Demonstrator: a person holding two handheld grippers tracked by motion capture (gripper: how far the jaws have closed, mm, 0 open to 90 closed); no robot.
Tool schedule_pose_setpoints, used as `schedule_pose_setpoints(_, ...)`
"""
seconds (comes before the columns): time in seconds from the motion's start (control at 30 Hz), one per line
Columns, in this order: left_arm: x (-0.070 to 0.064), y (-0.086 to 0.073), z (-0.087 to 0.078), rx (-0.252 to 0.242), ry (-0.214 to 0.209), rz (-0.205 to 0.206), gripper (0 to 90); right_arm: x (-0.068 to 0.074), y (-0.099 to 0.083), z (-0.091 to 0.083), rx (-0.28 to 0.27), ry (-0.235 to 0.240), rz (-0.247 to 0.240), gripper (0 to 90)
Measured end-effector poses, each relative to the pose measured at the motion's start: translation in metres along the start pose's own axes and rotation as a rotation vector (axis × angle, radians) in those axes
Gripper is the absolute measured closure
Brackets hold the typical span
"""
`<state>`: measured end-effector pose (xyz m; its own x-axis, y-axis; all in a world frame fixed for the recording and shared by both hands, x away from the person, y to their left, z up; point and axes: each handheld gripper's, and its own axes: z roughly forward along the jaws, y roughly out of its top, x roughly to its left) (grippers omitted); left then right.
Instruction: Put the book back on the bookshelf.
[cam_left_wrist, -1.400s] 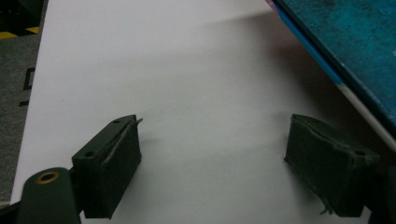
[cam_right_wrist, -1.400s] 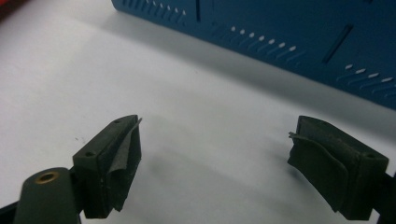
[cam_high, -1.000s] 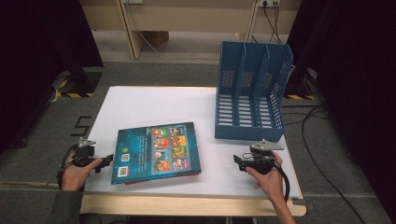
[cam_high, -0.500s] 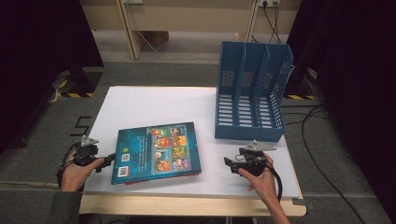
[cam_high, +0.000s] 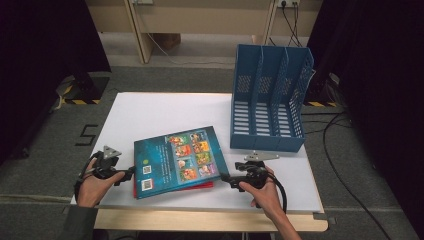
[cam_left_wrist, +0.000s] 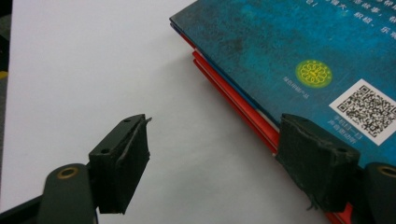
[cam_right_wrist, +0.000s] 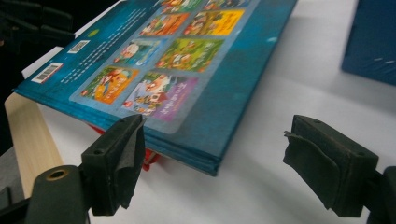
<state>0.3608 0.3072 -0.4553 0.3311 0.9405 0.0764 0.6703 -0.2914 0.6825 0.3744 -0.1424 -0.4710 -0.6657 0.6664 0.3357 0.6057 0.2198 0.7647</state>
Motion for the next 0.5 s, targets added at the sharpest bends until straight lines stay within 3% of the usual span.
schedule_pose_setpoints(0.07, 0.000, 0.000, 0.000, -0.004, -0.002, -0.005, 23.9, 0.000, 0.000, 0.003, 0.006, 0.001, 0.014, 18.8)
schedule_pose_setpoints(0.23, -0.005, 0.001, -0.001, -0.004, 0.003, 0.016, 26.5, -0.004, 0.000, 0.017, 0.027, 0.061, 0.081, 18.0)
schedule_pose_setpoints(0.37, -0.008, 0.002, 0.000, -0.006, -0.031, 0.019, 27.6, -0.005, 0.000, 0.022, 0.026, 0.100, 0.108, 20.2)
schedule_pose_setpoints(0.5, -0.014, 0.003, -0.001, -0.002, -0.029, 0.041, 27.9, -0.005, 0.002, 0.024, 0.028, 0.080, 0.134, 23.6)
